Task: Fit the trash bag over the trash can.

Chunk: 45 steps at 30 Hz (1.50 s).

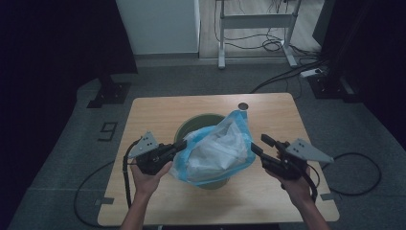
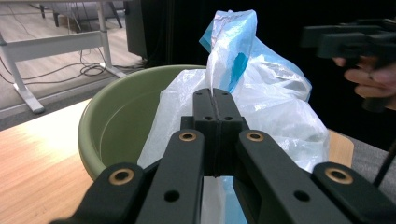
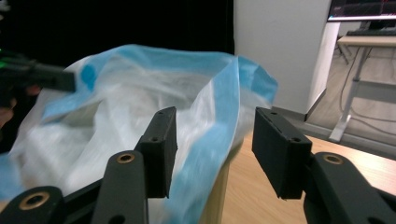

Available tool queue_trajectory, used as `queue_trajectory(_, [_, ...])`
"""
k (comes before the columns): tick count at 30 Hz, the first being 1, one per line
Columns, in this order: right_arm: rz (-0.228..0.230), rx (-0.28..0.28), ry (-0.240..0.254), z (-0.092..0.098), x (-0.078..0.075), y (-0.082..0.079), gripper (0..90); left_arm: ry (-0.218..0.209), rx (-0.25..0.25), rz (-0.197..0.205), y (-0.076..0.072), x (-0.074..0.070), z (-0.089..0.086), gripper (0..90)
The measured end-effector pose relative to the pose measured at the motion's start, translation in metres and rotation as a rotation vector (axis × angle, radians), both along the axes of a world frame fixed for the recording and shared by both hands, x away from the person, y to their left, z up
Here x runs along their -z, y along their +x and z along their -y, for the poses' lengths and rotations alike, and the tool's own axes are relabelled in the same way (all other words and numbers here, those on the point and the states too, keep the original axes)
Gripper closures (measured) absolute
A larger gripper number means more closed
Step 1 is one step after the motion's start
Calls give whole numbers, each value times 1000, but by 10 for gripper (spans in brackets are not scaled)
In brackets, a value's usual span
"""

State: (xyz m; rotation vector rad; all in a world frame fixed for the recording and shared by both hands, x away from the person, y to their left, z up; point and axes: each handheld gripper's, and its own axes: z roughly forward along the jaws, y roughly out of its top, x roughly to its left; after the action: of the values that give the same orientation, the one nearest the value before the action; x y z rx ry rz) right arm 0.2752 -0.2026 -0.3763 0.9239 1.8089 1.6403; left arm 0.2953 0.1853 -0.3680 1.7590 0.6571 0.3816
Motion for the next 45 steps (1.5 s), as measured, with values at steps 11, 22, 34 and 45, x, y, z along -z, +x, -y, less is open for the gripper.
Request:
queue_trajectory(11, [-143, -28, 1, -31, -1, 77, 712, -33, -29, 21, 6, 3, 0, 900])
queue_trajectory(22, [-107, 57, 34, -15, 5, 72, 890, -148, -183, -10, 21, 20, -30, 900])
queue_trajectory(34, [-144, 120, -2, -6, 28, 91, 890, -168, -268, -58, 39, 37, -44, 900])
queue_trajectory(45, [-143, 153, -72, -18, 43, 104, 890, -106, -311, -136, 57, 51, -42, 900])
